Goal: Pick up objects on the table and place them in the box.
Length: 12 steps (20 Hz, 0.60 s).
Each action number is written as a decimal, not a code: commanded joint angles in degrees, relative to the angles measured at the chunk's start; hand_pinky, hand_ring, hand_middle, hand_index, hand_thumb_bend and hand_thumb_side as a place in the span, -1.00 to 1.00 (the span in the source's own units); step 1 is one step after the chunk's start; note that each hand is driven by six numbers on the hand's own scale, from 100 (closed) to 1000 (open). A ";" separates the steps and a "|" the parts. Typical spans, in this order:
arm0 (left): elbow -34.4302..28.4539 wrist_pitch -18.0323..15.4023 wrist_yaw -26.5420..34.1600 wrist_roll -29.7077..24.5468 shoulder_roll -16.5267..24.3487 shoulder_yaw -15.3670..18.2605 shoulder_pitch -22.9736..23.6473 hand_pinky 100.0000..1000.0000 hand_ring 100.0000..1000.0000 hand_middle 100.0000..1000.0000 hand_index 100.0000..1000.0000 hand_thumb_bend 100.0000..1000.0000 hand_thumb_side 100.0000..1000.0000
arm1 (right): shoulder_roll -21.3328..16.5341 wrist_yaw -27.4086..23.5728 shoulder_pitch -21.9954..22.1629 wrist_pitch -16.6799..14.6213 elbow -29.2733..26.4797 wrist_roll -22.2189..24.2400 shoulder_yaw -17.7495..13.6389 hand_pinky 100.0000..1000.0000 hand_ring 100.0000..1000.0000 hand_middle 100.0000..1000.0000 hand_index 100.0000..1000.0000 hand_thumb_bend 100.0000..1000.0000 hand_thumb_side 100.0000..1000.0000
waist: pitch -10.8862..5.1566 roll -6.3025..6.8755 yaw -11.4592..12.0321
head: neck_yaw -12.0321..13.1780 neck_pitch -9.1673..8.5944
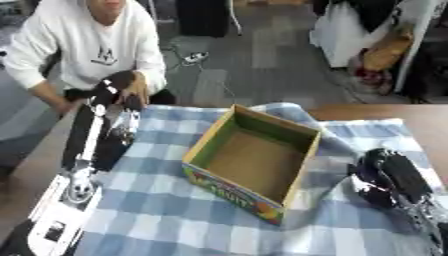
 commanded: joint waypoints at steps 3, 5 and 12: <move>-1.13 0.02 0.08 -0.16 1.73 0.11 -0.46 0.84 0.56 0.70 0.76 -0.98 0.94 | -0.81 1.30 -0.89 0.71 -0.74 -0.14 -0.35 -1.00 -1.00 -1.00 -0.96 -1.00 0.79 | -0.79 -0.09 0.10 | 0.53 0.05; -1.13 0.04 0.08 -0.15 1.75 0.12 -0.41 0.84 0.56 0.70 0.76 -0.98 0.94 | -0.91 1.61 -0.89 1.06 -0.57 -0.22 -0.53 -1.00 -1.00 -1.00 -0.96 -1.00 0.79 | -0.80 -0.11 0.11 | 0.62 0.07; -1.21 0.09 0.04 -0.05 1.92 0.24 -0.33 0.84 0.55 0.70 0.76 -0.98 0.93 | -1.46 0.70 -1.65 2.20 -0.85 -1.03 -1.35 -1.00 -1.00 -1.00 -0.96 -1.00 0.78 | -0.97 -0.21 0.08 | 0.98 0.23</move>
